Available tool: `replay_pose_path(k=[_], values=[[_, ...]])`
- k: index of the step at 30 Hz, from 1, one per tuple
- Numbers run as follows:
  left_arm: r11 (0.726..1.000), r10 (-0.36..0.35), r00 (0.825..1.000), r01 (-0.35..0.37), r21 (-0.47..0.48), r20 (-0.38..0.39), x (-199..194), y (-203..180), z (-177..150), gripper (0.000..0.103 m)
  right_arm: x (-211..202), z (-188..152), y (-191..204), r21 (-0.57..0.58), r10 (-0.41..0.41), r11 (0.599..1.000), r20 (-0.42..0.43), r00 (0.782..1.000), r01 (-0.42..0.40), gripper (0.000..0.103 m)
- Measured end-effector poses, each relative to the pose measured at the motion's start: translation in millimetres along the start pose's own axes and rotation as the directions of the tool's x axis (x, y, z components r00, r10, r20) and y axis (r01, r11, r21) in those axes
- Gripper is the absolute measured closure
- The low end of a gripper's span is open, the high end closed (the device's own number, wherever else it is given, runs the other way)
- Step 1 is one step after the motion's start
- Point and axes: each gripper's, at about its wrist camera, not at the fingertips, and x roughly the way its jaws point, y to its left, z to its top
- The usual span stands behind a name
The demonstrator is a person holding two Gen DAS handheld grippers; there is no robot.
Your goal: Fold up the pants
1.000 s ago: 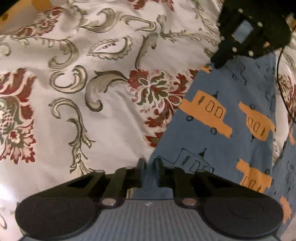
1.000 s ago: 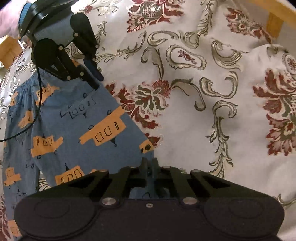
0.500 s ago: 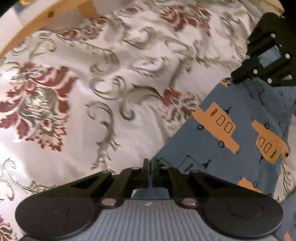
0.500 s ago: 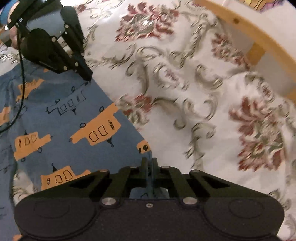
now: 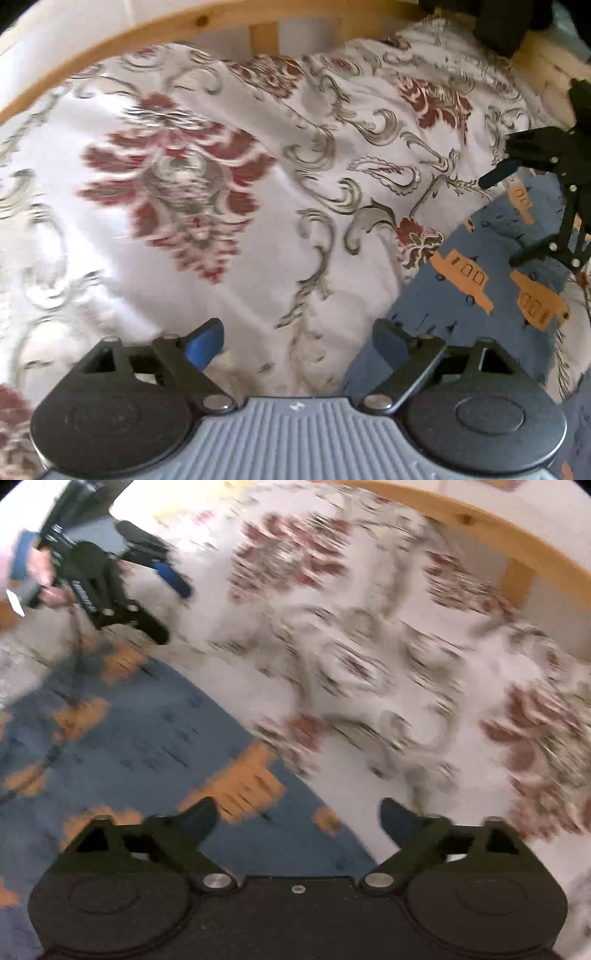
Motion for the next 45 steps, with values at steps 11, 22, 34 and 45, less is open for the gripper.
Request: replay_pose_path(k=[11, 22, 34, 45], values=[[0.976, -0.155, 0.951, 0.19, 0.109, -0.269, 4.7, 3.3, -37.8, 0.02, 82.9, 75.3, 35.4, -0.087, 0.26, 0.958, -0.13, 0.957, -0.272, 0.005], [0.963, -0.235, 0.911, 0.265, 0.043, -0.337, 15.5, 26.9, -43.4, 0.065, 104.8, 87.8, 13.5, -0.04, 0.261, 0.96, -0.235, 0.936, -0.277, 0.042], [0.966, -0.256, 0.913, 0.253, -0.051, -0.317, 20.0, 28.1, -43.3, 0.067, 105.9, 93.9, 46.6, -0.144, 0.206, 0.961, -0.201, 0.958, -0.237, 0.096], [0.982, -0.185, 0.942, 0.172, -0.073, -0.281, 4.9, 16.9, -61.8, 0.083, 85.7, 72.7, 78.9, -0.233, 0.047, 0.97, -0.096, 0.994, -0.068, 0.102]])
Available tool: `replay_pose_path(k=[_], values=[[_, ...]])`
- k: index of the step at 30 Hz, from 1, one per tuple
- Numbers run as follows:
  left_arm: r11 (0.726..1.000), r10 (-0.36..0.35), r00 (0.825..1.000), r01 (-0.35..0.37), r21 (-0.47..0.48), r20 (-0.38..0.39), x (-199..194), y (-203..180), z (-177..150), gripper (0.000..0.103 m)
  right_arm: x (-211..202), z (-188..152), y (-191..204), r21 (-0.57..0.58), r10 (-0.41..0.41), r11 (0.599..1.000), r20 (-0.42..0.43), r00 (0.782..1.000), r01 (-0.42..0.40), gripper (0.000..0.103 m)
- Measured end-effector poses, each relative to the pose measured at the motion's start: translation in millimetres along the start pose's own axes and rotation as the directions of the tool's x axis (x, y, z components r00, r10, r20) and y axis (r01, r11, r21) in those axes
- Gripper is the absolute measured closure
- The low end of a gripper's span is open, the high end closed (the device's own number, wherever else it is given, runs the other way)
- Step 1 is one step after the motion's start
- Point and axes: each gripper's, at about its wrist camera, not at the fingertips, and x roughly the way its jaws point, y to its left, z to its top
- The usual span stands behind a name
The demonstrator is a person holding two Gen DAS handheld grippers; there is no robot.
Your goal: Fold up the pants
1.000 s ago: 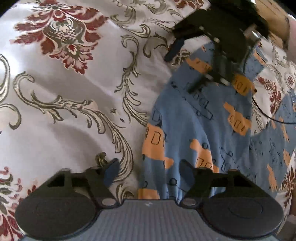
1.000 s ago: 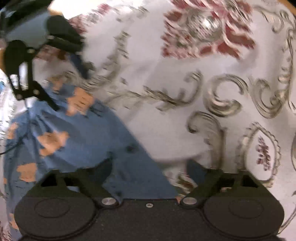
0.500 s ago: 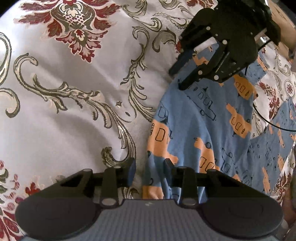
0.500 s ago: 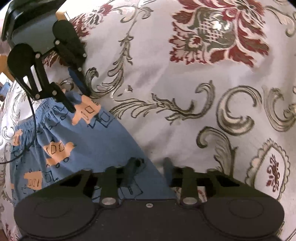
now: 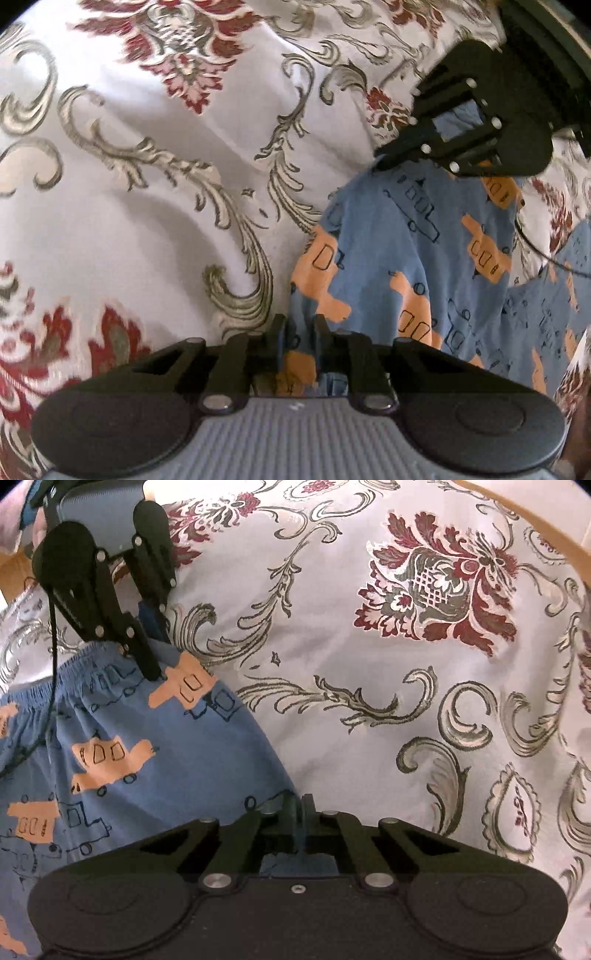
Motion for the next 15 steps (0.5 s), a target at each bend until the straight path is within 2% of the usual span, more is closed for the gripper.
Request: replay_pose_path(k=[2, 5, 8, 10, 15], values=[[0.999, -0.01, 1.0, 0.011, -0.038, 0.016, -4.1, 4.2, -2.1, 0.082, -0.4, -1.0, 5.2, -0.006, -0.033, 0.999, -0.004, 0.999, 0.033, 0.102], [0.999, 0.018, 0.999, -0.016, -0.045, 0.03, -7.8, 2.5, -4.7, 0.082, -2.1, -1.8, 13.1, -0.007, -0.078, 0.997, -0.001, 0.997, 0.078, 0.102], [0.997, 0.051, 0.998, -0.048, -0.057, 0.048, -9.9, -2.3, -6.5, 0.089, -4.0, -0.8, 23.7, -0.002, -0.124, 0.992, 0.003, 0.992, 0.124, 0.102], [0.996, 0.074, 0.995, -0.069, -0.064, 0.064, -13.7, -7.1, -8.6, 0.09, -6.3, -0.8, 33.9, -0.016, -0.152, 0.988, 0.005, 0.988, 0.152, 0.103], [0.992, 0.08, 0.991, -0.07, -0.101, 0.105, -25.5, -7.8, -17.7, 0.09, -17.6, -7.3, 50.9, -0.015, -0.21, 0.977, 0.014, 0.978, 0.211, 0.103]])
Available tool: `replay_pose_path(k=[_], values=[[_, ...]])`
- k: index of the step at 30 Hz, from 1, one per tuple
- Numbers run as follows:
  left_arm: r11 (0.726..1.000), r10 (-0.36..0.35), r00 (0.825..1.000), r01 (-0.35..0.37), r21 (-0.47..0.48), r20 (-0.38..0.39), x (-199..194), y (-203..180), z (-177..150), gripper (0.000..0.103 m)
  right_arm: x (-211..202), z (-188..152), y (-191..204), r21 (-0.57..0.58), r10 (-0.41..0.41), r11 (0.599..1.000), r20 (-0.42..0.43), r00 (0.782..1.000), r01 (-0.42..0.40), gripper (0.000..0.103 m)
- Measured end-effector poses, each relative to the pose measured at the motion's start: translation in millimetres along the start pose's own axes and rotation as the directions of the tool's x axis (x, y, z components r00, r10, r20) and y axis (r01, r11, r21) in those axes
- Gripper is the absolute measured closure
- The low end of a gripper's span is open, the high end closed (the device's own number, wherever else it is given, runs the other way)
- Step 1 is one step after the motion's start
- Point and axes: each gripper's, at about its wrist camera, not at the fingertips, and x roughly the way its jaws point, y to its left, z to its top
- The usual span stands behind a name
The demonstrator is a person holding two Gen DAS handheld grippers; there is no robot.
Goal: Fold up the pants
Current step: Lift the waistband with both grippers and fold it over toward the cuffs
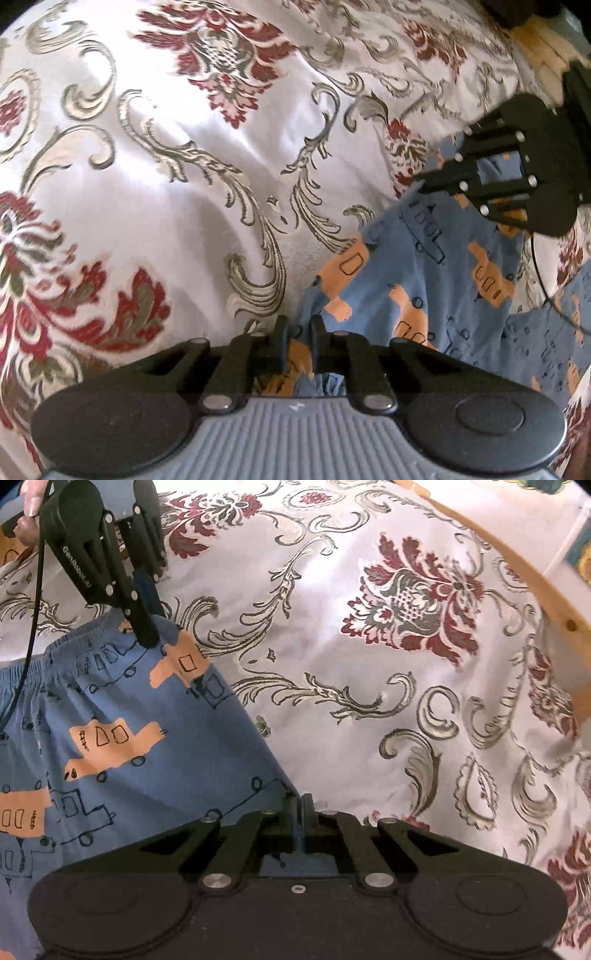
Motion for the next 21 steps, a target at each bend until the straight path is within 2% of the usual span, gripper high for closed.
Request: replay_pose_path(k=[9, 17, 21], values=[[0.998, 0.057, 0.988, -0.06, 0.014, 0.14, -36.7, -23.2, -25.5, 0.093, -42.9, -11.8, 42.9, 0.048, -0.124, 0.991, 0.044, 0.991, 0.121, 0.103], [0.995, 0.066, 0.958, -0.085, 0.057, 0.28, -75.5, -62.4, -73.0, 0.098, -96.7, -37.4, 96.3, 0.135, -0.227, 0.968, 0.101, 0.969, 0.212, 0.103], [0.99, 0.08, 0.942, -0.113, 0.083, 0.326, -88.5, -85.9, -98.1, 0.099, -123.8, -52.2, 127.5, 0.159, -0.263, 0.957, 0.136, 0.955, 0.241, 0.103]])
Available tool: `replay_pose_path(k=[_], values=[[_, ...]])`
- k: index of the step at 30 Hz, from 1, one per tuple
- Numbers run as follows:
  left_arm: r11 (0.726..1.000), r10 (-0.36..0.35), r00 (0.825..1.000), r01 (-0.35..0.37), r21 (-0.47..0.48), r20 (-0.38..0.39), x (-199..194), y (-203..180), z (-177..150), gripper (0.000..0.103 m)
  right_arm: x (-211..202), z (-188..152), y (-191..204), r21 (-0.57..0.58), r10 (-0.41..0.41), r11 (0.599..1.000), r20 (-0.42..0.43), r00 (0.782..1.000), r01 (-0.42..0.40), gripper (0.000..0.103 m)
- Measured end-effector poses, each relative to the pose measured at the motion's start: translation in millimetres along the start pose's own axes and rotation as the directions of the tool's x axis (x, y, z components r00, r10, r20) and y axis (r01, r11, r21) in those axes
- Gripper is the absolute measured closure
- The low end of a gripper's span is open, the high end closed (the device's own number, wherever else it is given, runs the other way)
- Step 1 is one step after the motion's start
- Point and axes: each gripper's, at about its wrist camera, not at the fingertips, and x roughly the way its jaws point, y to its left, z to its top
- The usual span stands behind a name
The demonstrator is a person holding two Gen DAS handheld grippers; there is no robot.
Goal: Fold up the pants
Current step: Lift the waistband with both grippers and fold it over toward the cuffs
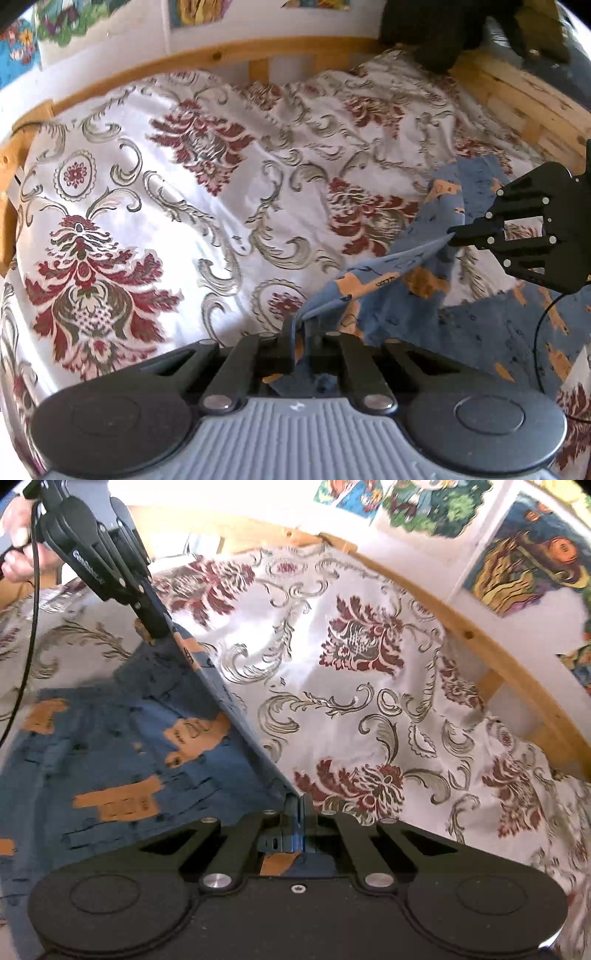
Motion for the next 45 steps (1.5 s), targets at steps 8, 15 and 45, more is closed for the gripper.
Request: replay_pose_path(k=[8, 15, 45], values=[[0.98, 0.038, 0.997, -0.049, 0.193, 0.063, -35.4, -53.7, -49.2, 0.099, -58.2, -31.4, 49.7, 0.015, -0.074, 0.997, 0.045, 0.996, 0.074, 0.103], [0.919, 0.089, 0.993, -0.112, 0.377, 0.078, -42.8, -84.2, -95.3, 0.099, -84.6, -59.1, 120.1, -0.109, -0.154, 0.981, 0.056, 0.986, 0.16, 0.103], [0.766, 0.147, 0.988, -0.146, 0.626, 0.05, -26.8, -107.9, -172.1, 0.098, -71.5, -110.9, 208.3, -0.228, -0.198, 0.956, -0.045, 0.979, 0.183, 0.085]])
